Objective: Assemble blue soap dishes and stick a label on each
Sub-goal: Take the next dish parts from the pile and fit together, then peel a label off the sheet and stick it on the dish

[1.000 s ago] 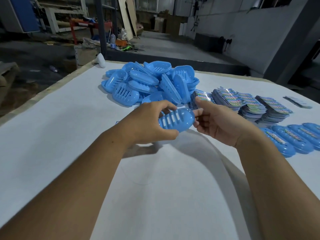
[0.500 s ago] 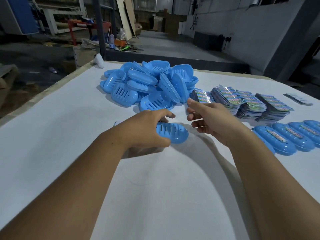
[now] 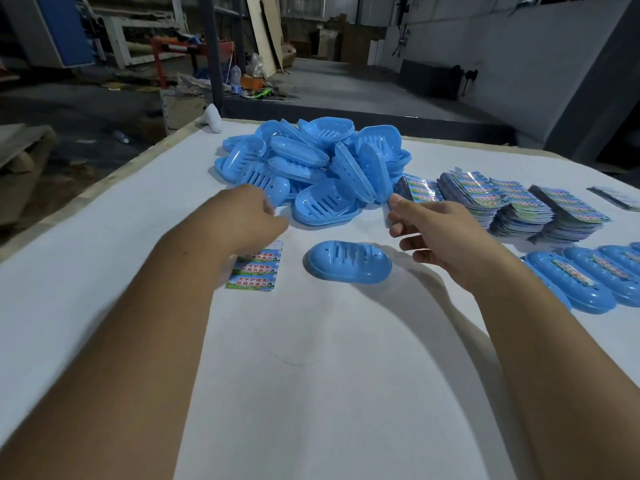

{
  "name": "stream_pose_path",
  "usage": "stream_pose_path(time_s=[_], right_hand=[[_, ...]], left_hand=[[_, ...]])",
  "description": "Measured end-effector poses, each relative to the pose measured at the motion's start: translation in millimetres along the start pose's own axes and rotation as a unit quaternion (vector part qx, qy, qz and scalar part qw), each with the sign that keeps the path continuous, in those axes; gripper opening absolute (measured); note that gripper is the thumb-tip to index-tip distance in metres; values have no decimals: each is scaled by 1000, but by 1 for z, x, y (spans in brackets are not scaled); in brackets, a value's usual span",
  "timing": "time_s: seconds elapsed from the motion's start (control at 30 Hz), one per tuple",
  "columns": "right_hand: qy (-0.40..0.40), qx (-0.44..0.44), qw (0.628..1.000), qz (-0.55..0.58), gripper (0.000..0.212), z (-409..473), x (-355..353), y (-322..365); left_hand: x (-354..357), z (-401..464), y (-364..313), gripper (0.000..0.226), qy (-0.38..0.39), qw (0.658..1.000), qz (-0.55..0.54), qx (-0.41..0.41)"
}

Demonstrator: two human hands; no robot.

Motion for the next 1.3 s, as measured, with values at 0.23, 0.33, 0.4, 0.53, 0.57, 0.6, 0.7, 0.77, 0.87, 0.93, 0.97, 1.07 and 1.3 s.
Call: stream_pose_path(time_s=[0.23, 0.33, 0.4, 0.53, 0.57, 0.6, 0.7, 0.77, 0.87, 0.93, 0.97, 1.07, 1.3], right_hand=[[8, -8, 1000, -16, 41, 2, 4, 2], [9, -10, 1000, -22, 41, 2, 5, 3], [11, -12, 1000, -24, 41, 1, 7, 4], [20, -21, 999, -30, 41, -1, 12, 6], [22, -24, 999, -33, 41, -2, 13, 6], [25, -26, 999, -36, 41, -2, 15, 6], [31, -32, 998, -44, 40, -3, 18, 8], [35, -33, 998, -46, 40, -4, 19, 9], [37, -35, 998, -46, 40, -4, 20, 9], [37, -36, 998, -47, 40, -5, 21, 9], [38, -36, 997, -49, 40, -5, 21, 9], [40, -36, 997, -53, 41, -6, 22, 9], [47, -38, 997, -53, 43, -8, 24, 9]], left_hand=[[4, -5, 14, 72, 52, 997, 42, -49], [14, -6, 20, 94, 68, 982, -123, -123], [18, -5, 20, 102, 76, 977, -151, -132], [16, -1, 19, 94, 84, 986, -102, -102], [13, 1, 18, 84, 76, 992, -63, -81], [12, 1, 16, 75, 69, 995, -38, -69], [13, 0, 17, 67, 79, 991, -58, -90], [15, -5, 18, 76, 94, 980, -121, -129], [16, -7, 17, 74, 94, 980, -122, -124], [15, -8, 14, 67, 84, 985, -102, -115], [14, -8, 14, 62, 78, 987, -93, -110], [12, -8, 12, 51, 62, 992, -66, -90], [13, -2, 17, 60, 58, 989, -101, -89]])
Point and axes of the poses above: each hand's wrist, its own z-axis towards the middle knuckle, its own x-axis out of the palm, y = z × x, the point moved 5 cm from there along z, towards the middle knuckle, and after that the axes turned 5 degrees about -y, right-handed, at the moved point
